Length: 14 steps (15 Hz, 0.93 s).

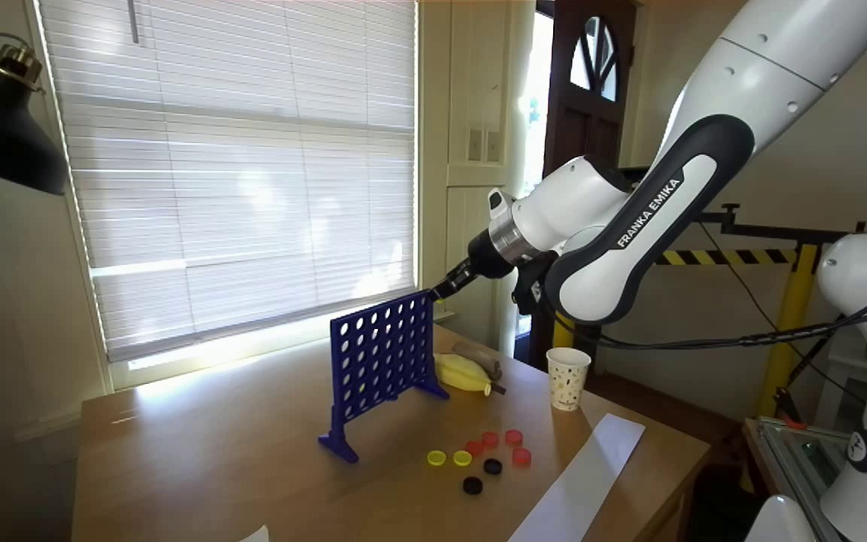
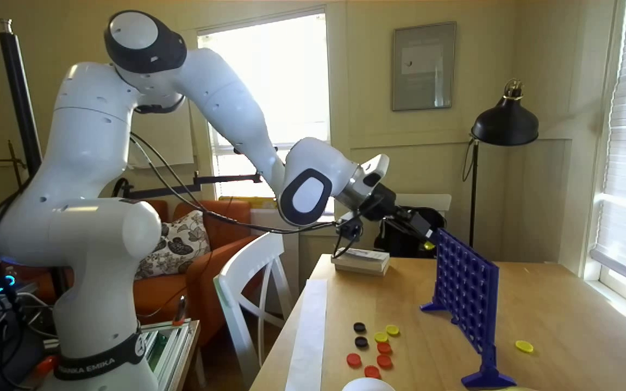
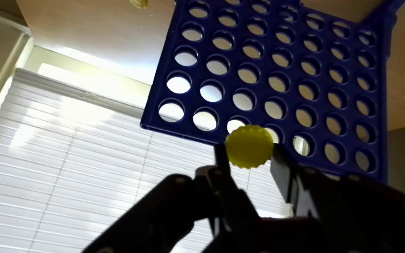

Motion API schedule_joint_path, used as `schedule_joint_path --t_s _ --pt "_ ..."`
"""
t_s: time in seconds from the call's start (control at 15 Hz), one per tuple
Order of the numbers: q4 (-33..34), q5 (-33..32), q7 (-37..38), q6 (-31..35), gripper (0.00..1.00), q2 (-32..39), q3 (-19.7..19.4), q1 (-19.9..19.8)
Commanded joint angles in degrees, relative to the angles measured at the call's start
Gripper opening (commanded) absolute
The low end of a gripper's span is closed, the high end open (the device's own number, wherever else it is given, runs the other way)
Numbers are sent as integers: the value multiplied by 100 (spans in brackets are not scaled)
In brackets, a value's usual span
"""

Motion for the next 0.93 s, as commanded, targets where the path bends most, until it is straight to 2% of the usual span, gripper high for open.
schedule_joint_path --t_s 0.0,0.27,0.6,0.73,0.87 --pt "-279 382 1 319 10 186 -545 574" --pt "-365 374 26 466 10 184 -786 622" --pt "-284 174 22 606 10 50 -813 274" --pt "-236 133 42 711 10 57 -729 91" --pt "-154 352 -244 888 10 -81 -296 -347"
